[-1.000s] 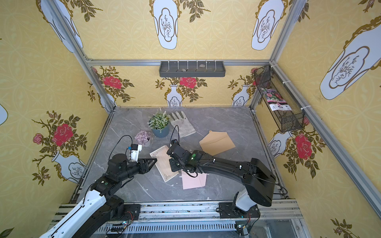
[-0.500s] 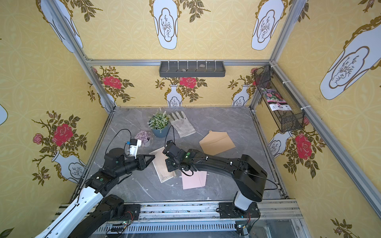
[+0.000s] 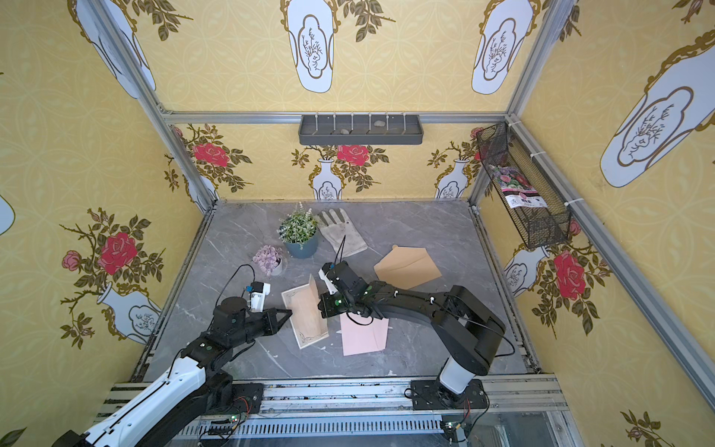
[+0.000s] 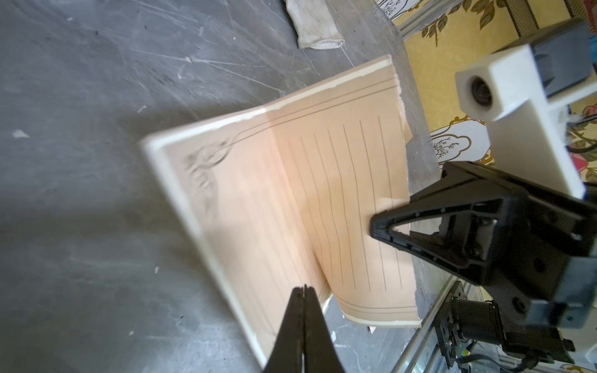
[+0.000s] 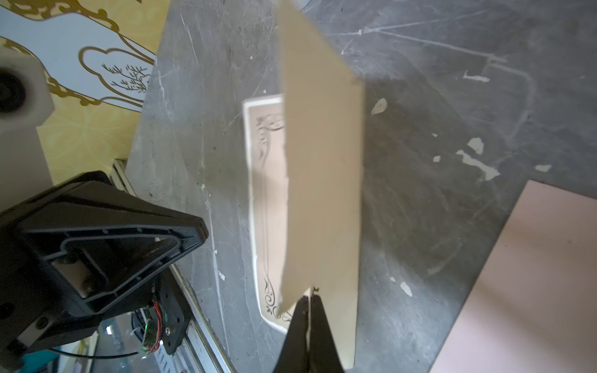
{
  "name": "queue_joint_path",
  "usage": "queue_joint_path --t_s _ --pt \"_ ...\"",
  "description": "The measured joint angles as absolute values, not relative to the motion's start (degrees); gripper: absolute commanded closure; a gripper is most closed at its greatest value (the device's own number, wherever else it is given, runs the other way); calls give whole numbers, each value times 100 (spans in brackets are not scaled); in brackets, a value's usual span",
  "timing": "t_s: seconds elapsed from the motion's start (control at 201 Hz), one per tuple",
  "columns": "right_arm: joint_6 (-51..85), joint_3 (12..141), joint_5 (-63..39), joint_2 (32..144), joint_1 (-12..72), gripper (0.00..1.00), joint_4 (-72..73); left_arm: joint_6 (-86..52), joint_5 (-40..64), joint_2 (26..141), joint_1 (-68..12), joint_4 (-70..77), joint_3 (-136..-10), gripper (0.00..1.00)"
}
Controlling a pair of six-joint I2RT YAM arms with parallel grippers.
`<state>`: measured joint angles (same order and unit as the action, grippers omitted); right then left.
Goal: Take the letter paper out of the envelope
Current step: Unfold the letter paper, then place the letter paper at the center of the board.
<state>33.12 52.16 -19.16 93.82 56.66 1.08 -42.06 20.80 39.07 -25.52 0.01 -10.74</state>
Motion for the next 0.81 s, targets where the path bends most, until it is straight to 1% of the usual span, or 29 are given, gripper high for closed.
queue_joint_path --t_s 0.329,0.608,0.807 --pt "3623 5041 -2897 9583 5450 100 1391 -4191 1951 4281 -2552 298 -1050 92" --pt "4104 5070 -3597 10481 5468 100 2641 -4047 1752 4521 -2552 427 -996 92" --pt "4327 5085 -3826 10833 5439 100 3164 -3898 1411 4362 -2550 414 -692 93"
